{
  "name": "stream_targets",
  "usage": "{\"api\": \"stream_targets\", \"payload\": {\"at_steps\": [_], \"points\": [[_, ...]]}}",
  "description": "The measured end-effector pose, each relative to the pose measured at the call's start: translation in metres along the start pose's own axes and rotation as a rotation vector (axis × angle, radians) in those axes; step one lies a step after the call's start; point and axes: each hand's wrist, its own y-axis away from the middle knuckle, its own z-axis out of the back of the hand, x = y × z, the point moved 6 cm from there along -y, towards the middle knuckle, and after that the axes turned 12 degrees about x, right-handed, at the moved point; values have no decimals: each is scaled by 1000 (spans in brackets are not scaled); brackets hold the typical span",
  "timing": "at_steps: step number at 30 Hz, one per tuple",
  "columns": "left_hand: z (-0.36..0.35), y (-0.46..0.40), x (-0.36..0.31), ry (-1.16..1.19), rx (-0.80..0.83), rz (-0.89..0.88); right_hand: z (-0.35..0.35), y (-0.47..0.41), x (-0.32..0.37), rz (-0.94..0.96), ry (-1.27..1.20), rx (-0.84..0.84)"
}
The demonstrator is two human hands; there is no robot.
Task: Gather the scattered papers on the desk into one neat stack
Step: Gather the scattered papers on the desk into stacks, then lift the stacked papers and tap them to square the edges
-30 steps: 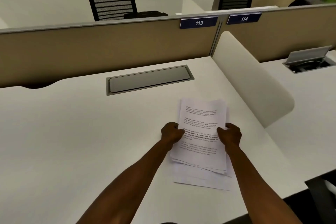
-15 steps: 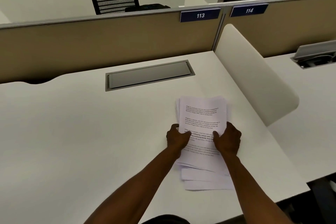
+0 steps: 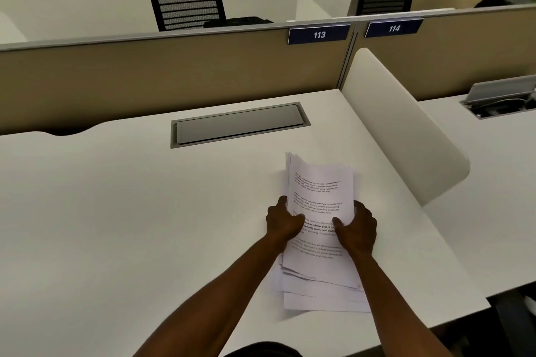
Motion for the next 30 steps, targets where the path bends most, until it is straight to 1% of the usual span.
{"api": "stream_targets", "payload": {"at_steps": [3, 5, 7, 11, 13, 16, 19, 22, 24, 27, 30], "points": [[-3, 7, 3, -151, -81, 96, -3, 5, 3, -12, -8, 1], [-3, 9, 3, -152, -96, 117, -4, 8, 5, -17, -4, 0], [0, 8, 4, -51, -78, 107, -4, 10, 5, -20, 1, 0], [12, 5, 4, 295, -9, 32, -6, 13, 7, -21, -12, 12], [19, 3, 2, 384, 47, 14, -8, 15, 7, -19, -25, 15], [29, 4, 3, 406, 105, -2, -12, 18, 8, 2, -45, 21], [38, 5, 12, 415, 110, -24, -19, 24, 11, 9, -63, 36], [49, 9, 27, 505, 93, 53, -29, 29, 17, 27, -59, 54], [53, 12, 34, 495, 153, 72, -37, 33, 22, 48, -68, 78], [65, 21, 38, 445, 183, 32, -47, 37, 28, 80, -112, 102], [91, 36, 39, 450, 186, -50, -52, 37, 35, 89, -266, 119]]}}
